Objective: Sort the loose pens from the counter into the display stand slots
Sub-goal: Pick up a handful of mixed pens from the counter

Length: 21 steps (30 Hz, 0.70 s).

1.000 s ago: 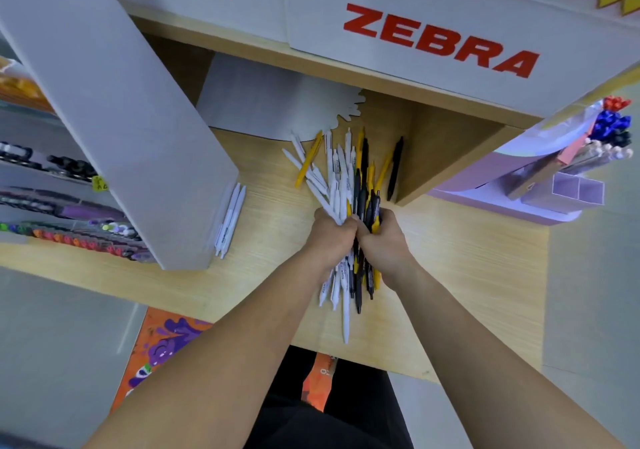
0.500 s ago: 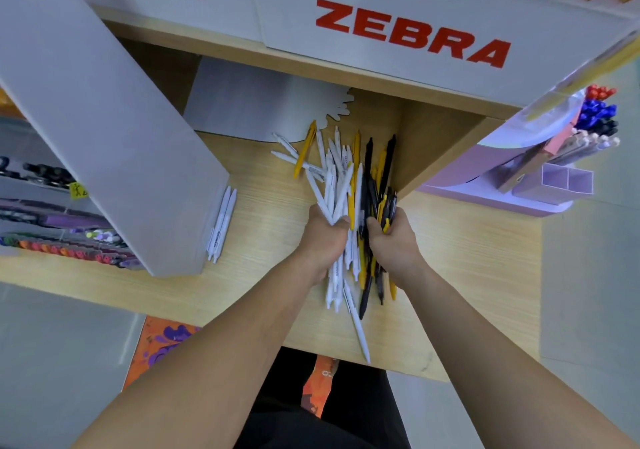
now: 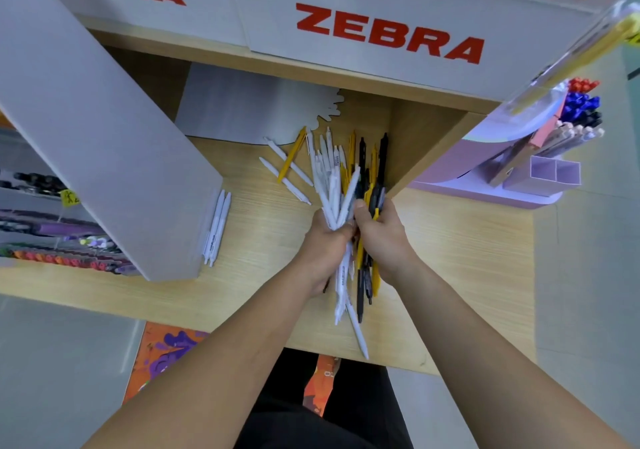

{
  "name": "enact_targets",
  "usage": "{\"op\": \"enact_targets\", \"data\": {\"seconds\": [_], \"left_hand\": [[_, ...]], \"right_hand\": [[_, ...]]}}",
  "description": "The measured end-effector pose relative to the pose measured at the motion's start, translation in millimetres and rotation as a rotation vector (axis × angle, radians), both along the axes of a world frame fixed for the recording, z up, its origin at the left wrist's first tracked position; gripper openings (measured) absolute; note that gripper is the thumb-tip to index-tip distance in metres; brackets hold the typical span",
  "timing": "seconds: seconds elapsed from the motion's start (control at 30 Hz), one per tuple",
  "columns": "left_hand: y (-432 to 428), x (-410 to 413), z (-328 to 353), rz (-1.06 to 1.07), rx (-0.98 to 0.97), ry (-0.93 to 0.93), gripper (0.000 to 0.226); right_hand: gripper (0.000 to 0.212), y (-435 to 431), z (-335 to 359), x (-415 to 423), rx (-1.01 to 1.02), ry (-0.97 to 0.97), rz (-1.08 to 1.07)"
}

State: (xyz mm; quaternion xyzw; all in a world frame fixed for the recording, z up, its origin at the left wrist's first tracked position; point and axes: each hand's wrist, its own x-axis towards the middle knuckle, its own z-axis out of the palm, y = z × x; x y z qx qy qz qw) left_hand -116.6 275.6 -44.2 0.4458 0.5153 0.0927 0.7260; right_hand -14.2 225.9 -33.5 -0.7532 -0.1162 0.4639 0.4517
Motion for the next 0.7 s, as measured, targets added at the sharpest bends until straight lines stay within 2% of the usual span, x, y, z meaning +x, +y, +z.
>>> {"op": "enact_targets", "data": {"seconds": [0.17,0.3,0.4,0.5,0.7], "left_hand": [[-0.9,6.4,13.9,-0.057,-0.019,-0.023,0.024],[-0.3,6.9,14.8,-0.064,-0.019,-0.098,0.046],[0.4,11.7,16.5,-0.066,0.104,-0.076,0.047],[-2.5,13.6,11.1,-0.024,0.218,-0.017,0.043],[0.7,12.0,13.3,0.049,0.308,0.058,0.038]], "right_hand": [[0.060,14.4,4.5,-9.0,-0.003,0.164,-0.010],[0.051,24.4,3.2,-8.2,0.017,0.257,-0.066],[0.035,28.5,8.2,-7.7,0.078,0.338,-0.125],[0.047,28.0,7.1,-6.6,0.096,0.425,-0.149],[0.060,29.5,7.7,-17.7,0.065,0.382,-0.037]]}}
